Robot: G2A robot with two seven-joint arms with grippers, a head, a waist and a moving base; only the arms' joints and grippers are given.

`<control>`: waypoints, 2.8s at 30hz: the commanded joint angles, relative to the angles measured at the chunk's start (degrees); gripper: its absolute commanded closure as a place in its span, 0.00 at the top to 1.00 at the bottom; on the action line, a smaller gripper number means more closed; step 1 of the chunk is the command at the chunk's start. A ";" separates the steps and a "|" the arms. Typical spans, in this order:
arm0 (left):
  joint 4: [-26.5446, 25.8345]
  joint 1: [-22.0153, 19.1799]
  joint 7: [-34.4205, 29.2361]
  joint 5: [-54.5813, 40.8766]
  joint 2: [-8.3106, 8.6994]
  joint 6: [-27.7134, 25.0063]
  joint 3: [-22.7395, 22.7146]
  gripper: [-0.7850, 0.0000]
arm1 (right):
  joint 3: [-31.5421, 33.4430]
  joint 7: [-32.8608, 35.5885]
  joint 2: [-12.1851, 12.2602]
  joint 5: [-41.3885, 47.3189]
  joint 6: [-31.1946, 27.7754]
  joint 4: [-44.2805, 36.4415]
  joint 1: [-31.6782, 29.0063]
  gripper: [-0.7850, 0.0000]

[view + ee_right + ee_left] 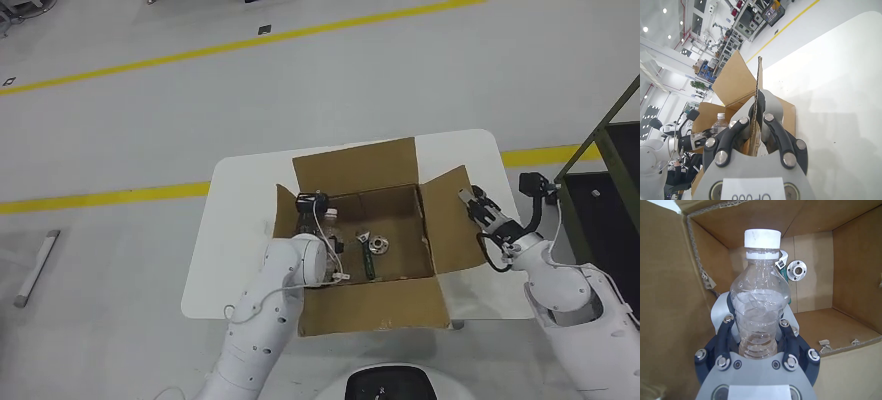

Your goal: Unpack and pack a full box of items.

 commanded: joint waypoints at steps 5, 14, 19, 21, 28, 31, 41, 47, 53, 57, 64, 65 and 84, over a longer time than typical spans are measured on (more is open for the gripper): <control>-2.78 -0.32 -0.20 2.60 0.53 -0.50 -3.51 0.00 | 1.31 0.46 0.24 -0.36 0.35 -0.45 -0.04 0.00; -8.21 1.56 -0.98 3.79 1.38 -1.16 -9.48 0.00 | 1.99 -0.07 0.37 -0.33 0.83 0.23 -0.10 0.00; -6.42 2.09 -0.49 5.59 1.61 -0.01 -11.53 0.00 | 2.20 -0.11 0.44 -0.41 0.91 0.54 0.00 0.00; -5.70 2.16 -0.21 5.70 1.63 0.06 -11.97 0.00 | 2.25 -0.22 0.46 -0.59 0.97 0.53 0.05 0.00; -7.51 3.27 0.61 5.69 1.71 0.31 -13.35 0.00 | 2.32 0.07 0.56 -0.74 0.78 0.53 0.16 0.00; -9.54 4.38 1.04 5.58 1.91 -0.60 -14.67 0.00 | 2.27 0.04 0.58 -0.81 0.83 0.35 0.16 0.22; -17.76 8.79 -0.64 8.96 2.91 -0.15 -21.94 0.00 | 2.23 -0.52 0.67 -1.57 0.82 -0.88 0.06 1.00; -17.29 11.29 -1.30 12.40 3.50 -0.08 -26.46 0.00 | 2.64 -0.64 0.78 -1.90 0.30 -1.42 -0.40 1.00; -14.48 11.87 -1.78 13.65 3.66 -0.34 -27.50 0.00 | 2.90 -0.98 0.89 -2.87 0.15 -2.20 -0.41 1.00; -14.48 11.87 -1.78 13.65 3.66 -0.34 -27.50 0.00 | 3.12 -2.65 0.92 -3.96 -0.33 -3.34 -0.80 1.00; -14.48 11.87 -1.78 13.65 3.66 -0.34 -27.50 0.00 | 3.82 -8.50 0.96 -9.21 -0.98 -7.58 -2.46 1.00; -14.48 11.87 -1.78 13.65 3.66 -0.34 -27.50 0.00 | 4.03 -9.74 0.96 -10.01 -1.41 -8.38 -2.79 1.00; 1.45 12.95 7.49 21.74 3.70 -10.80 -20.47 0.00 | 6.03 -18.43 1.10 -24.88 -3.99 -21.47 -10.24 1.00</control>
